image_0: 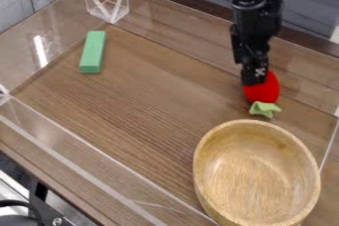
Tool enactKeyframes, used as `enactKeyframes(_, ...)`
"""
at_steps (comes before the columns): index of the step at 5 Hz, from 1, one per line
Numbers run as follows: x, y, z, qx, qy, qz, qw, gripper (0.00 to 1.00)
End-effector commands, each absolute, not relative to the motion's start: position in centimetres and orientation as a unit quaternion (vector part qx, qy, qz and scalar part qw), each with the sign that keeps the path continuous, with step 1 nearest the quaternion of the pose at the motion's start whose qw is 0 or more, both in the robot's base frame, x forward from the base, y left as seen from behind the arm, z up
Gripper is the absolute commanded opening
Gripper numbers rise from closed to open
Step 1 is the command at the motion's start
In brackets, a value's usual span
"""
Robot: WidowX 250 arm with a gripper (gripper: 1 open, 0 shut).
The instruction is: Move the red object to the left side of the table
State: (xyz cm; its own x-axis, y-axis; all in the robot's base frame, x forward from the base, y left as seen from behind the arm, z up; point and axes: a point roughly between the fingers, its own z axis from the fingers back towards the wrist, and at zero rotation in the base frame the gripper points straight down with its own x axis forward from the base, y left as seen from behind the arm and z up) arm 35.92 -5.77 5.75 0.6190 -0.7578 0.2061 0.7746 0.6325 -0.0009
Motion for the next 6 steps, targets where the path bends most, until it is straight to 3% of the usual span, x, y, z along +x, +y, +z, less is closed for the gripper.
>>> enactKeyframes(1, 36.4, -6.7, 6.4, -0.039, -0.110, -0.410, 0.904, 0.00)
enactKeyframes(2, 36.4, -7.1, 7.2, -0.030, -0.116, -0.388, 0.914, 0.00)
enactKeyframes(5, 36.1, -5.0, 14.2, 0.023, -0.159, -0.342, 0.926, 0.00)
enactKeyframes(6, 35.5, -5.2, 15.0, 0.024, -0.159, -0.329, 0.930, 0.00)
